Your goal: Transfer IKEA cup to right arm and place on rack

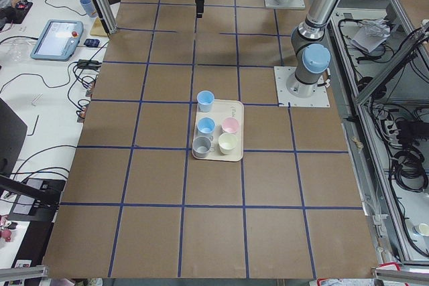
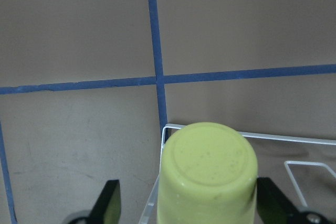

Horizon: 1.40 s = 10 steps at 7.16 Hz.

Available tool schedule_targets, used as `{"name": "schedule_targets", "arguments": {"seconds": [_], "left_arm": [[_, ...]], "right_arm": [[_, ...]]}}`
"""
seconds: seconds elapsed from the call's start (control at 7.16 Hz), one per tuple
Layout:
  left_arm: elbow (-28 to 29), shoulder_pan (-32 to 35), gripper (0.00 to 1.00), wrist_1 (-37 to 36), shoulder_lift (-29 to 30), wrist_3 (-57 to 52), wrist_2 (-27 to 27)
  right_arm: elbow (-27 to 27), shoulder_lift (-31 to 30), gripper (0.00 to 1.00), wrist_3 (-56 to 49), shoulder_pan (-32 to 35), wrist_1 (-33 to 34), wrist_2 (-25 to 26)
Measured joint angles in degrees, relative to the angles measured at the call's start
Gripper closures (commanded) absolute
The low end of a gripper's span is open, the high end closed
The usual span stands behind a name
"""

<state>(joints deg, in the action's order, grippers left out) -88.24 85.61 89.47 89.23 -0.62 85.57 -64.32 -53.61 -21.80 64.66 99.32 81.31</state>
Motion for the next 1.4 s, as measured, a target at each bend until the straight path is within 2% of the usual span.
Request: {"name": "schedule_targets", "arguments": {"seconds": [0.14,0.42,0.84,1.12,1.4], "left_arm": [[0.0,0.0,0.0,0.0,-0.01,0.0,0.02],[0.0,0.0,0.0,0.0,-0.02,0.0,-0.02],[0.0,0.0,0.0,0.0,-0.02,0.0,-0.05],[0.08,-0.02,0.0,0.02,-0.05,-0.08,0.39],[0.13,-0.07,0.0,0.08,-0.03,-0.16,0.75]], "right_arm": [[0.39,-0.14,0.0,0.02,0.02,-0.1,0.9],[1.95,-1.77,0.0,0.16,0.05,-1.84,2.93],[5.02,-10.89,0.0,6.44,1.89,-13.3,3.5],[4.07,-16.87,0.0,11.34,6.98,-17.75,3.67],[-1.05,-23.5,0.0,16.76,12.13,-18.99,3.79]]}}
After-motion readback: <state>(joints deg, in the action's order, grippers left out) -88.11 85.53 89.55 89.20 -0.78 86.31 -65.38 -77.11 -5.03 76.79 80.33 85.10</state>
